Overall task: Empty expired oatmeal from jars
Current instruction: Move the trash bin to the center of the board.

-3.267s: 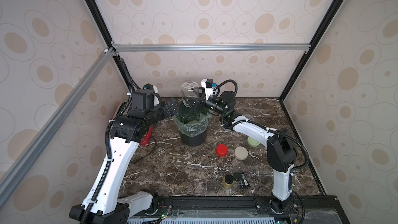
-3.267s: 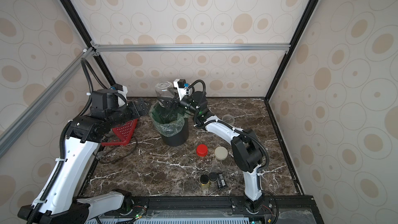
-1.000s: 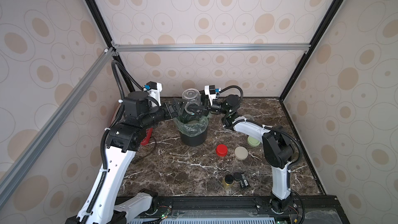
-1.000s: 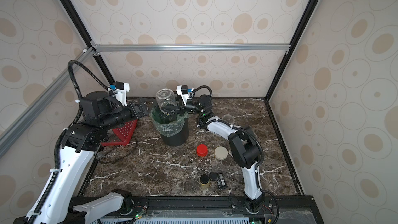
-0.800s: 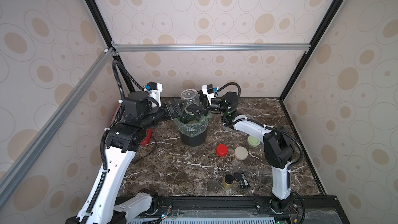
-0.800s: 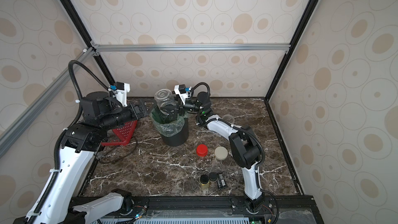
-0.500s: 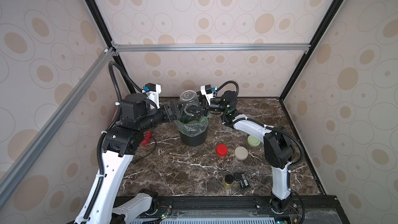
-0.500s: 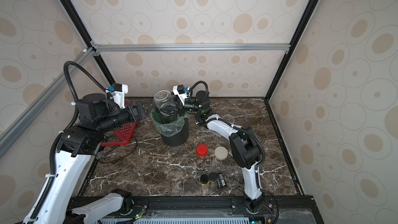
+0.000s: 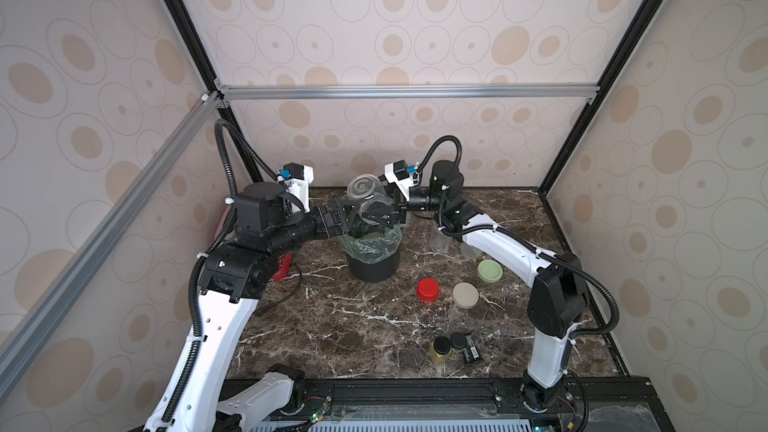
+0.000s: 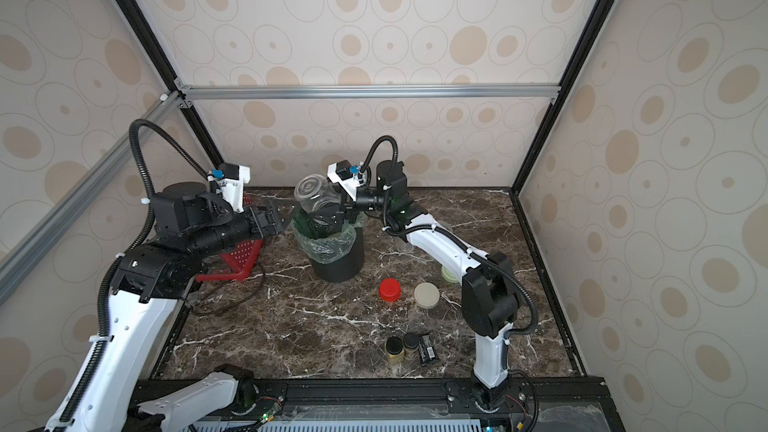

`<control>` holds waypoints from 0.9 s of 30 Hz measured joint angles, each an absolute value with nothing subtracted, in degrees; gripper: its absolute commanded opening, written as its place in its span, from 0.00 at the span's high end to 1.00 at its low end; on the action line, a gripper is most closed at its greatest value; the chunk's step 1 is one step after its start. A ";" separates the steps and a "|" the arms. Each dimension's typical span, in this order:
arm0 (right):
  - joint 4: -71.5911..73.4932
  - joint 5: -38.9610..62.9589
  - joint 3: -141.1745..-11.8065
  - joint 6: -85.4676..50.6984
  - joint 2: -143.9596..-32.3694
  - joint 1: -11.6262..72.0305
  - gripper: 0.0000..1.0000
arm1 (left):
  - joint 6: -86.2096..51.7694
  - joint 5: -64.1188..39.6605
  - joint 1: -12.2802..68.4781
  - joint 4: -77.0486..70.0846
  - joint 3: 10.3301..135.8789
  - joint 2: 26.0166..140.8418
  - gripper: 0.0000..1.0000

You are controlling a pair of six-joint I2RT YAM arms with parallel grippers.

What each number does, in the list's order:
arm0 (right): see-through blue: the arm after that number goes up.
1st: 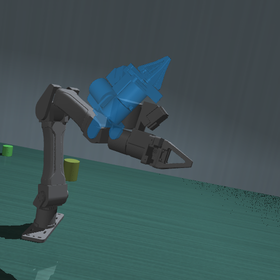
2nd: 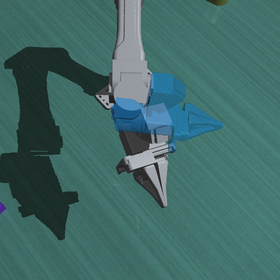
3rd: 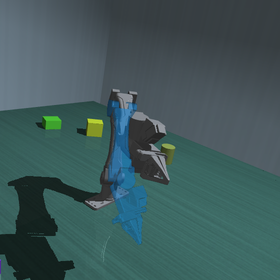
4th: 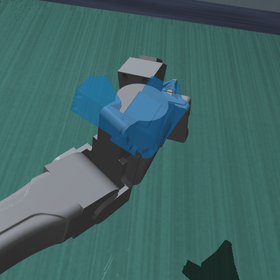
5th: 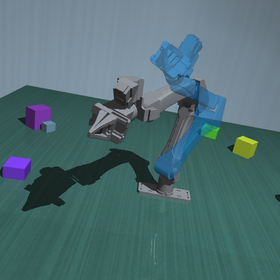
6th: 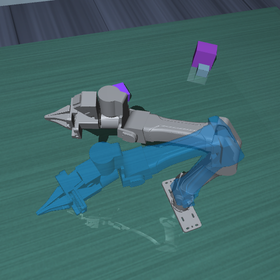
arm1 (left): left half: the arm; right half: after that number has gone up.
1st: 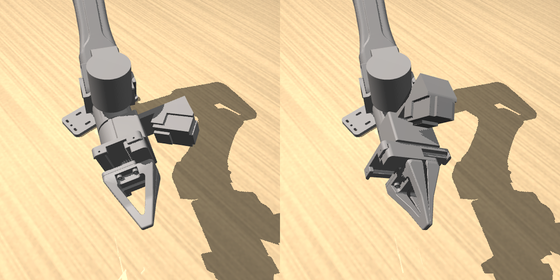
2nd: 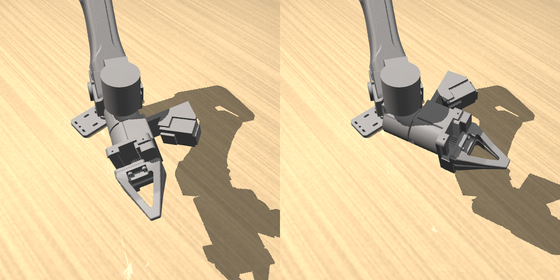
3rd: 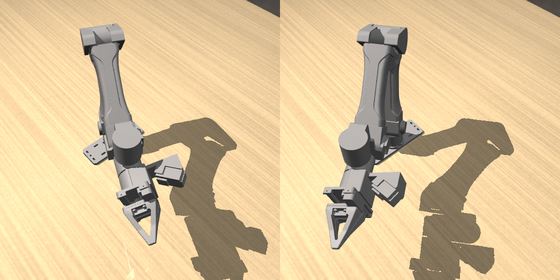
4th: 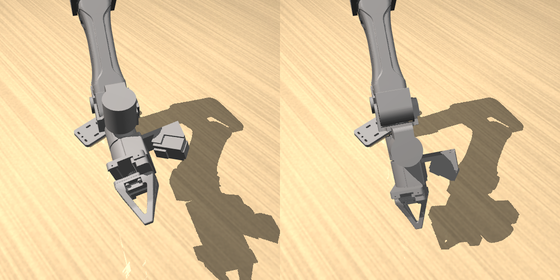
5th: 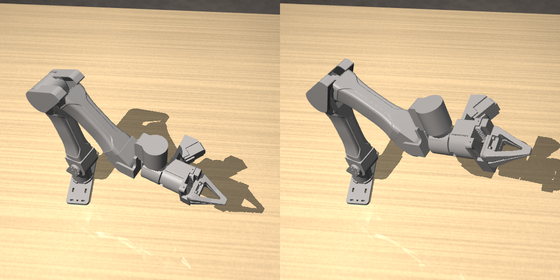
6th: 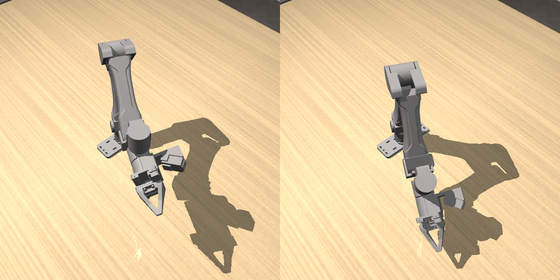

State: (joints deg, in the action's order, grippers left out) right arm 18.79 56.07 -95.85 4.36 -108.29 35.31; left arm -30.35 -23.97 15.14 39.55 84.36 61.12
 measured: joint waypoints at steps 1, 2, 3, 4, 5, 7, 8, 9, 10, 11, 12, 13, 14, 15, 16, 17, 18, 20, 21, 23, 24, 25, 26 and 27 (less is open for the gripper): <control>16.51 56.12 -96.66 5.37 -108.44 35.31 1.00 | -30.13 -24.49 15.14 39.53 84.20 61.23 0.01; 14.20 56.12 -97.60 6.42 -108.51 35.29 1.00 | -29.98 -25.17 15.14 39.55 84.03 61.34 0.01; 12.51 56.12 -98.48 7.33 -108.49 35.29 1.00 | -29.89 -25.67 15.14 39.55 83.88 61.41 0.01; 11.11 56.14 -99.37 8.34 -108.40 35.31 1.00 | -29.74 -26.30 15.14 39.57 83.61 61.56 0.01; 10.37 56.14 -99.88 9.28 -108.16 35.31 1.00 | -29.67 -26.81 15.14 39.55 83.37 61.69 0.01; 9.19 56.29 -99.98 10.52 -107.37 35.33 1.00 | -29.50 -27.35 15.14 39.57 82.61 61.82 0.01; 8.88 56.51 -99.98 10.92 -107.11 35.33 1.00 | -29.45 -27.53 15.14 39.66 82.28 61.91 0.01; 8.60 56.69 -100.03 11.14 -107.00 35.38 1.00 | -29.43 -27.70 15.14 39.77 82.26 62.08 0.01; 8.32 56.86 -100.25 11.31 -107.00 35.44 1.00 | -29.34 -28.03 15.14 39.68 82.26 62.41 0.01; 8.01 56.82 -100.38 11.46 -107.02 35.59 1.00 | -29.32 -28.27 15.14 39.66 82.26 62.70 0.01; 7.84 56.86 -100.40 11.49 -107.02 35.70 1.00 | -29.32 -28.45 15.14 39.55 82.28 62.94 0.01; 7.73 56.86 -100.40 11.49 -107.02 35.92 1.00 | -29.32 -28.69 15.16 39.29 82.28 63.31 0.01; 7.73 56.86 -100.49 11.46 -107.04 36.14 1.00 | -29.34 -28.86 15.31 38.79 82.28 63.68 0.01; 7.79 56.84 -100.51 11.46 -107.04 36.34 1.00 | -29.36 -28.95 15.51 38.17 82.28 63.96 0.01; 7.90 56.86 -100.53 11.44 -107.07 36.58 1.00 | -29.36 -29.08 15.99 37.39 82.37 64.42 0.01; 7.94 56.88 -100.66 11.42 -107.11 36.73 1.00 | -29.34 -29.10 16.29 36.88 82.54 64.82 0.01; 8.08 56.95 -100.92 11.42 -107.26 36.93 1.00 | -29.34 -29.04 16.84 36.49 83.00 65.52 0.01; 8.25 56.95 -101.49 11.40 -107.55 37.21 1.00 | -29.34 -28.64 17.96 35.90 83.88 66.78 0.01; 8.29 56.97 -101.58 11.40 -107.57 37.32 1.00 | -29.34 -28.18 18.37 35.38 84.01 67.35 0.01; 8.36 56.97 -101.58 11.40 -107.57 37.45 1.00 | -29.41 -27.24 18.76 35.03 84.05 68.18 0.03; 8.36 56.90 -101.58 11.40 -107.57 37.52 1.00 | -29.52 -26.81 18.83 34.94 84.05 68.58 0.04; 8.36 56.80 -101.58 11.40 -107.61 37.58 1.00 | -29.74 -26.50 18.94 34.72 84.05 68.86 0.06; 8.38 56.69 -101.58 11.38 -107.68 37.60 1.00 | -29.85 -26.15 19.07 34.57 84.05 69.01 0.08; 8.36 56.51 -101.58 11.25 -107.72 37.58 1.00 | -30.17 -25.71 19.16 34.44 84.05 69.08 0.09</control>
State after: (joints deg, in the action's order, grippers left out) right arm 8.36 56.51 -101.58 11.25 -107.72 37.58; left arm -30.17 -25.71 19.16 34.44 84.05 69.08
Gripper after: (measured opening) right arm 0.881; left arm 0.933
